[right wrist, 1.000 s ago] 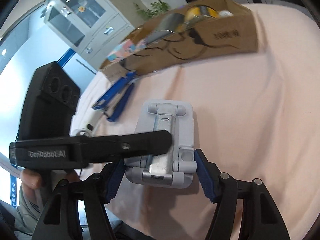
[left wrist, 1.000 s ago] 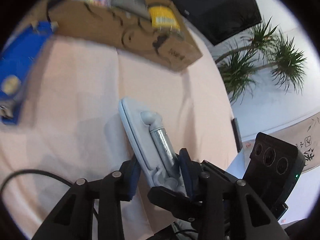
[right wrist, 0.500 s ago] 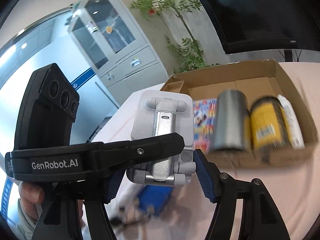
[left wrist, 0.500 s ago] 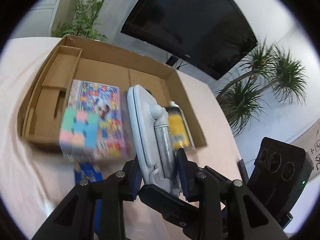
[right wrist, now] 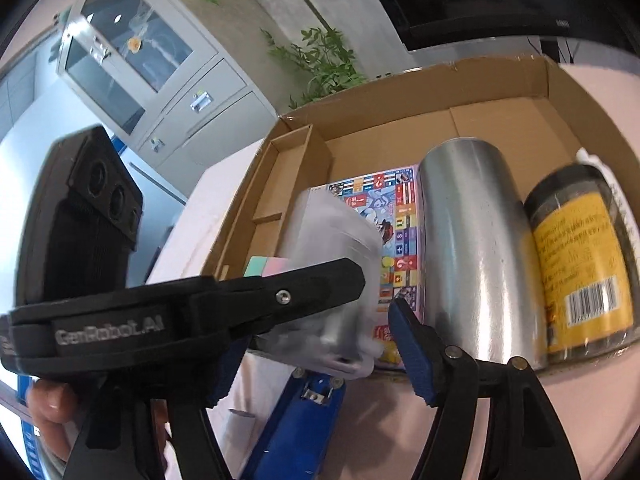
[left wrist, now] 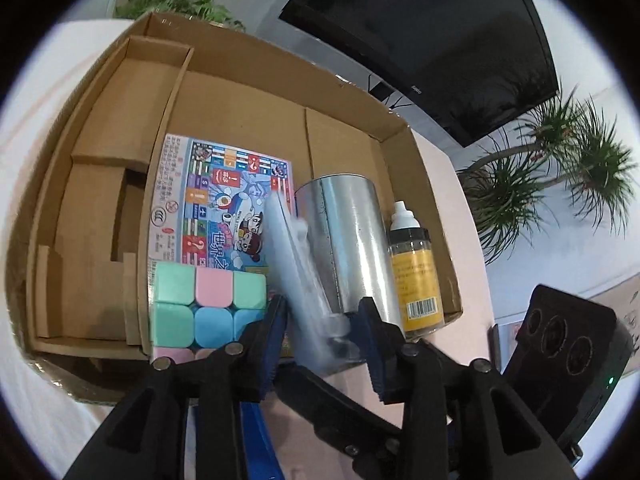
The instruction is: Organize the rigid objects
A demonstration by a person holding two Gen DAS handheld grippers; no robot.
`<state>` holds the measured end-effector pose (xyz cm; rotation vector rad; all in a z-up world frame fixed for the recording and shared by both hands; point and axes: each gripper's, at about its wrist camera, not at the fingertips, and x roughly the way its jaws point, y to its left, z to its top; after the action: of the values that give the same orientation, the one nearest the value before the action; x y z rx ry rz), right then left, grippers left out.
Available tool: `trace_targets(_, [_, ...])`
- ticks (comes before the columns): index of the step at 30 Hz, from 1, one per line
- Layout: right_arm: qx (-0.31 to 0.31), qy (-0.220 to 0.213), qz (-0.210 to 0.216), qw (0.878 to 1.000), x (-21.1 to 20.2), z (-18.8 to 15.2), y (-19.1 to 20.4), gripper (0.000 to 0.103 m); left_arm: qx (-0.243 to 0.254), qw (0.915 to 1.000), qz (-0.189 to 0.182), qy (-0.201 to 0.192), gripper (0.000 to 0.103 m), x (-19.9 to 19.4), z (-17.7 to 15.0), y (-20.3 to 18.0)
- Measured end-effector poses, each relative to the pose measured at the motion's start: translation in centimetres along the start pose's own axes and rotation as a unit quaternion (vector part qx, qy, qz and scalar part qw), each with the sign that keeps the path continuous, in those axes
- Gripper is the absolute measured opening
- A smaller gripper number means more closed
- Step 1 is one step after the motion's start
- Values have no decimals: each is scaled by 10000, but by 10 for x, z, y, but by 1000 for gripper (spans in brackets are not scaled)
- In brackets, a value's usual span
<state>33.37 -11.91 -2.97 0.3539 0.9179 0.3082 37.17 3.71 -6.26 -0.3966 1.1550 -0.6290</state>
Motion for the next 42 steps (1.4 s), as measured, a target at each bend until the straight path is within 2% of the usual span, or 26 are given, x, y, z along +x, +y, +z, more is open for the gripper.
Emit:
trace_targets(3, [-175, -40, -88, 9998, 0, -4, -2, 70, 44, 9999, -28, -121, 38, -10, 2, 3])
trace_targets(4, [-220, -30, -94, 9997, 1, -6, -3, 67, 71, 9998, 35, -206, 38, -16, 1, 3])
trace_targets(6, [-307, 7, -161, 9994, 4, -7, -4, 46, 94, 9993, 146, -336, 38, -24, 2, 7])
trace_targets(8, [-455, 96, -275, 9985, 11, -9, -3, 20, 56, 9989, 189, -423, 38, -31, 0, 11])
trace_targets(11, [-566, 139, -357, 9977, 17, -12, -1, 16, 111, 9967, 304, -745, 38, -48, -9, 10])
trace_targets(13, [-708, -28, -440, 9965, 8, -15, 4, 16, 279, 9926, 409, -1109, 38, -65, -22, 3])
trace_targets(14, [-831, -191, -552, 9948, 0, -17, 7, 21, 530, 9856, 687, -1448, 41, -79, -34, -5])
trace_targets(15, [-1056, -473, -803, 9900, -13, -22, 12, 30, 694, 9793, 924, -1661, 54, -85, -43, -12])
trace_targets(16, [-1190, -747, -966, 9854, -25, -29, 15, 70, 868, 9694, 1207, -1953, 65, -94, -57, -21])
trace_targets(17, [-1257, -1043, -1029, 9812, -37, -37, 16, 101, 981, 9579, 1413, -2299, 87, -103, -73, -29])
trace_targets(18, [-1322, -1210, -1078, 9779, -44, -44, 16, 102, 1041, 9494, 1489, -2561, 95, -110, -87, -32])
trace_targets(19, [-1445, -1241, -1110, 9754, -48, -55, 17, 103, 1120, 9424, 1503, -2769, 98, -115, -102, -33])
trace_targets(20, [-1548, -1129, -1057, 9758, -48, -63, 16, 103, 1092, 9436, 1496, -2746, 103, -115, -109, -30])
trace_targets(21, [-1618, -973, -950, 9774, -47, -73, 13, 103, 950, 9498, 1461, -2597, 103, -113, -113, -22])
trace_targets(23, [-1598, -726, -779, 9814, -47, -98, 3, 103, 313, 9729, 1263, -1909, 102, -97, -112, 8])
trace_targets(24, [-1581, -639, -716, 9828, -46, -106, -1, 103, -93, 9815, 1090, -1571, 101, -90, -111, 25])
trace_targets(25, [-1541, -512, -623, 9848, -46, -115, -6, 103, -357, 9851, 977, -1369, 100, -88, -112, 37])
trace_targets(26, [-1493, -381, -507, 9867, -46, -125, -11, 103, -562, 9867, 888, -1240, 99, -90, -113, 46])
trace_targets(28, [-1500, -217, -364, 9878, -48, -140, -16, 103, -443, 9845, 985, -1382, 98, -108, -119, 44])
trace_targets(30, [-1611, -150, -270, 9865, -52, -152, -19, 103, -31, 9783, 1317, -1602, 98, -135, -122, 24])
trace_targets(33, [-1803, -147, -189, 9833, -56, -165, -22, 103, 586, 9677, 1912, -1536, 99, -149, -118, -2])
trace_targets(35, [-1734, -119, -119, 9847, -57, -169, -20, 103, 652, 9709, 1896, -1307, 99, -139, -110, 0])
trace_targets(37, [-1692, -83, -33, 9855, -59, -172, -17, 103, 478, 9785, 1760, -959, 99, -117, -102, 12])
trace_targets(39, [-1777, -123, -19, 9840, -64, -175, -13, 103, 438, 9855, 1566, -482, 97, -86, -98, 27])
trace_targets(41, [-1849, -141, -12, 9827, -68, -179, -10, 103, 267, 9876, 1546, 1, 88, -56, -98, 42])
trace_targets(42, [-1847, -127, -14, 9827, -69, -180, -10, 103, 239, 9893, 1430, 181, 76, -44, -99, 47])
